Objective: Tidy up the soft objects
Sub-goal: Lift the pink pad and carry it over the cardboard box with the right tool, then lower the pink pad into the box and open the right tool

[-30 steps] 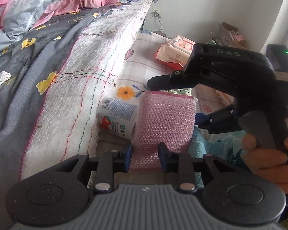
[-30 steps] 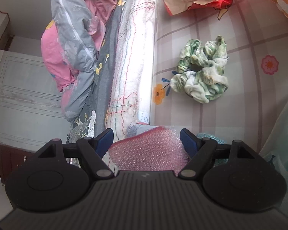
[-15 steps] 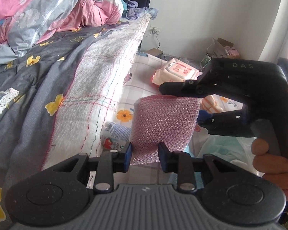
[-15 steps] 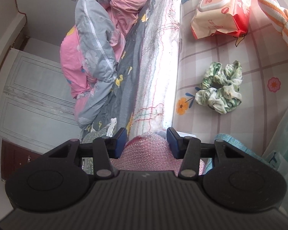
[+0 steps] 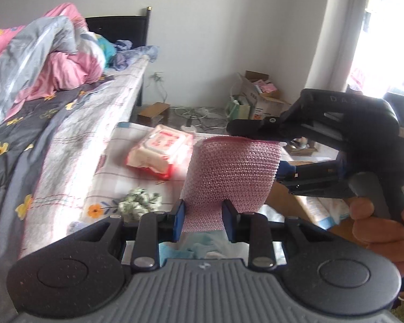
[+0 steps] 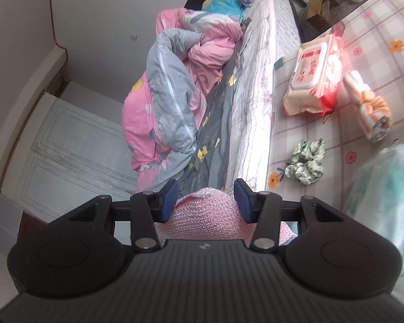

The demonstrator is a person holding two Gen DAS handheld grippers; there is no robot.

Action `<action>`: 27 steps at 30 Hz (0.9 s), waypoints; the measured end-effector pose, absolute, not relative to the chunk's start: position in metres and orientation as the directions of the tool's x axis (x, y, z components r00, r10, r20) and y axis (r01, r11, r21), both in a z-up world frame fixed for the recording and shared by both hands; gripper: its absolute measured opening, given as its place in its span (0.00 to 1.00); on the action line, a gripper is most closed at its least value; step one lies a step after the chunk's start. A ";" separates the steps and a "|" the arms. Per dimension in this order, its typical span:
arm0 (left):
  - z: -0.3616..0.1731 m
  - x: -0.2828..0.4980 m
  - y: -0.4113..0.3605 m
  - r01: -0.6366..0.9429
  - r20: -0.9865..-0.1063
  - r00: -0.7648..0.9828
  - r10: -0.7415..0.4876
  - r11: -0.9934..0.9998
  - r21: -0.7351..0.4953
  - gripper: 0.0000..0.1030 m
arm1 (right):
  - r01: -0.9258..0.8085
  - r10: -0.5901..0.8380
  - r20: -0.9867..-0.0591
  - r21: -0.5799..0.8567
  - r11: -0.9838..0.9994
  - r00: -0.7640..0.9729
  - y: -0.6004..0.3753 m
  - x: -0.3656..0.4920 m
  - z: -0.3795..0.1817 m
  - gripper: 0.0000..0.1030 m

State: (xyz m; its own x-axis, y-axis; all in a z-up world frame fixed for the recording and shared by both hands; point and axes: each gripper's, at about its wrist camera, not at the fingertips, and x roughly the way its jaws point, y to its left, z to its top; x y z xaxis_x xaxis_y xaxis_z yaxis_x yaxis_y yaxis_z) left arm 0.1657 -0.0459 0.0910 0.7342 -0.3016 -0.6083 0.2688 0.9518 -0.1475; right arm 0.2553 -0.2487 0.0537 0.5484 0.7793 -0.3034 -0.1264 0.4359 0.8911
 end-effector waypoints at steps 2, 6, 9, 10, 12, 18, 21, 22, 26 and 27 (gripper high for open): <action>0.092 0.168 -0.080 0.325 -0.611 0.710 -0.351 0.932 -0.157 0.29 | -0.100 0.742 -0.311 0.886 0.452 0.594 -0.287 0.239 0.059 0.45; 0.083 0.166 -0.149 0.427 -0.634 0.634 -0.444 0.884 -0.193 0.29 | -0.004 0.654 -0.360 0.874 0.486 0.665 -0.367 0.208 0.059 0.46; 0.068 0.162 -0.200 0.495 -0.660 0.552 -0.510 0.837 -0.233 0.29 | 0.100 0.596 -0.423 0.862 0.498 0.683 -0.426 0.184 0.049 0.47; 0.062 0.159 -0.214 0.515 -0.667 0.523 -0.531 0.820 -0.249 0.29 | 0.135 0.577 -0.449 0.853 0.504 0.682 -0.444 0.177 0.046 0.47; 0.049 0.156 -0.241 0.542 -0.684 0.459 -0.566 0.789 -0.289 0.29 | 0.204 0.543 -0.508 0.828 0.523 0.669 -0.474 0.164 0.037 0.48; 0.001 0.160 -0.305 0.556 -0.766 0.306 -0.565 0.759 -0.337 0.29 | 0.358 0.443 -0.664 0.721 0.593 0.602 -0.526 0.148 0.002 0.50; -0.016 0.169 -0.321 0.546 -0.804 0.289 -0.520 0.779 -0.308 0.28 | 0.403 0.409 -0.712 0.676 0.617 0.570 -0.536 0.161 -0.021 0.50; -0.022 0.172 -0.326 0.540 -0.814 0.285 -0.506 0.787 -0.300 0.28 | 0.410 0.397 -0.727 0.659 0.630 0.560 -0.536 0.167 -0.027 0.50; -0.034 0.187 -0.332 0.509 -0.844 0.289 -0.452 0.819 -0.264 0.28 | 0.423 0.339 -0.772 0.594 0.684 0.537 -0.528 0.195 -0.048 0.50; -0.035 0.189 -0.333 0.506 -0.846 0.294 -0.445 0.824 -0.257 0.28 | 0.425 0.332 -0.775 0.589 0.687 0.537 -0.528 0.200 -0.051 0.50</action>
State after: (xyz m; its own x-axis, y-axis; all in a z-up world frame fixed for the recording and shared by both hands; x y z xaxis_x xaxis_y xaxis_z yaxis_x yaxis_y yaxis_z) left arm 0.1892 -0.3330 -0.0354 0.2941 -0.4449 -0.8459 0.5055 0.8235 -0.2573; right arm 0.2005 -0.5277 -0.0510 0.5375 0.3322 -0.7751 0.4250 0.6871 0.5893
